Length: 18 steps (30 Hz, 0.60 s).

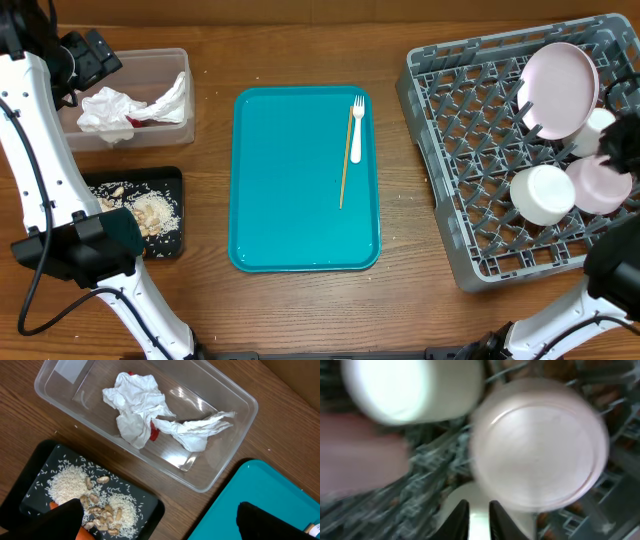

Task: Sort waste into correct bins and load items into the dishwasher rack
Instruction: 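Reach the right gripper to the wooden skewer on the teal tray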

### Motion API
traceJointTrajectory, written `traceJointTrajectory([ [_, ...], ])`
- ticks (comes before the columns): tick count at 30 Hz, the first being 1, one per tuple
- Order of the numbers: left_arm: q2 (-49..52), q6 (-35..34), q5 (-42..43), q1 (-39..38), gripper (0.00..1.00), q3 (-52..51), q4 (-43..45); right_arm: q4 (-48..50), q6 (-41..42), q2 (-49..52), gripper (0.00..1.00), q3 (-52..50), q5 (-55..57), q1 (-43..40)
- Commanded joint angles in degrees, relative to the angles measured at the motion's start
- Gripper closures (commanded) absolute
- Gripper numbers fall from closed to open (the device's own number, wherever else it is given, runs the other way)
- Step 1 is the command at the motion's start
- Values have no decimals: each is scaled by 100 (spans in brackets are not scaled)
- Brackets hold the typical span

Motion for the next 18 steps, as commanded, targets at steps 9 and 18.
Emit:
traceJointTrajectory([
  [9,-214,-98,-59,-39,0,-24,-11,142,-1095,-872,34,376,-2914,1958],
  [18,-214,-98,-59,-39,0,-24,-11,1572,13,-540,0,365,356,5320],
])
